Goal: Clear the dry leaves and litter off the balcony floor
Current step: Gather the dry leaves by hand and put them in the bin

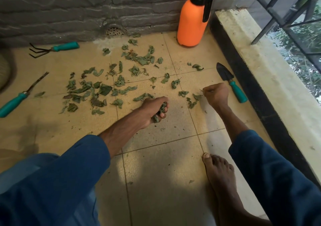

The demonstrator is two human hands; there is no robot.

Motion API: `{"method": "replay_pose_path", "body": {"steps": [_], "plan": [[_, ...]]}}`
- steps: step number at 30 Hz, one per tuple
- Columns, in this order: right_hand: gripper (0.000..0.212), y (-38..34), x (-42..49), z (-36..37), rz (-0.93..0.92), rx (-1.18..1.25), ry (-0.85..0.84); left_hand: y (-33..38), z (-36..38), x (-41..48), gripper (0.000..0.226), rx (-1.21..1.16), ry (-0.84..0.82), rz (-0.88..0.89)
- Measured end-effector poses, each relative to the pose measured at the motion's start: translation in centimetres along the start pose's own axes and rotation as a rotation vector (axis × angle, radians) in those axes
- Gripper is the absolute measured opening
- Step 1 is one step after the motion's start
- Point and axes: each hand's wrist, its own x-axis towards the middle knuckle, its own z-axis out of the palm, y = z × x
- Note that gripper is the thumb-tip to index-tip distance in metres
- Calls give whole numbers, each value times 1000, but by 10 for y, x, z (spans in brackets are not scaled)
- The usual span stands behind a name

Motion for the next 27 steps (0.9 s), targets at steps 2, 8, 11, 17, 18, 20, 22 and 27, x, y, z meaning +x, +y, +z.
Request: {"method": "replay_pose_path", "body": {"steps": [2, 8, 11, 17, 18, 20, 22, 27], "plan": [[18, -3, 4, 4, -43, -63, 26, -1, -1, 0, 26, -2, 2, 4], [17, 2, 3, 14, -105, -191, -13, 0, -7, 0, 26, -19, 28, -8], [19, 5, 4, 19, -138, -218, -32, -1, -9, 1, 25, -25, 35, -4], [21, 10, -6, 27, -287, -398, -148, -2, -11, 2, 25, -25, 51, -7], [24, 11, -8, 28, -320, -421, -160, -1, -10, 2, 25, -27, 50, -9], [25, 16, -12, 31, -355, -452, -167, 0, -10, 1, 25, -29, 50, -12], [19, 19, -13, 32, -364, -476, -141, 1, -9, 1, 25, -28, 53, -14], [16, 13, -7, 30, -306, -447, -119, 1, -7, 1, 24, -22, 38, -13]]}}
